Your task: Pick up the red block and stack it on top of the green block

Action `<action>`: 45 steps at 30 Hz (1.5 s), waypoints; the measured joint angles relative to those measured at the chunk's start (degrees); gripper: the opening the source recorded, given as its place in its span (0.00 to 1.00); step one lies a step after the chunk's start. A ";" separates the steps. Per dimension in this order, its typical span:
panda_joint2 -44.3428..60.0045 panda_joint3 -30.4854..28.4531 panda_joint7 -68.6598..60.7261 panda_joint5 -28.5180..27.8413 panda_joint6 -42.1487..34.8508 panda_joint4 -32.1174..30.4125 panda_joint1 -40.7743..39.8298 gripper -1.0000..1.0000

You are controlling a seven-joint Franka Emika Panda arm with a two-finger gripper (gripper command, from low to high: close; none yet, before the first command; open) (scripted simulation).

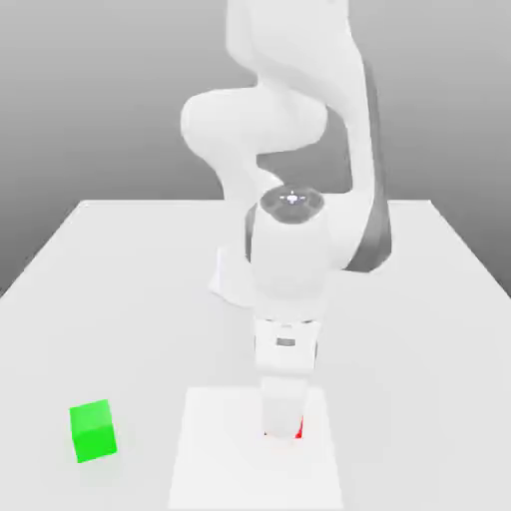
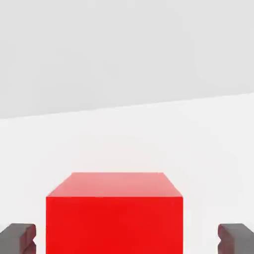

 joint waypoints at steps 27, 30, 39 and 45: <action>-14.21 -13.38 1.85 -16.48 -14.98 0.98 1.41 0.00; -13.63 -17.06 -4.83 -16.04 -16.67 3.20 -1.49 0.00; -11.63 -22.80 -26.09 -13.22 -21.66 9.87 -13.40 0.00; -7.03 -21.26 -34.19 -6.45 -20.63 11.69 -15.41 0.00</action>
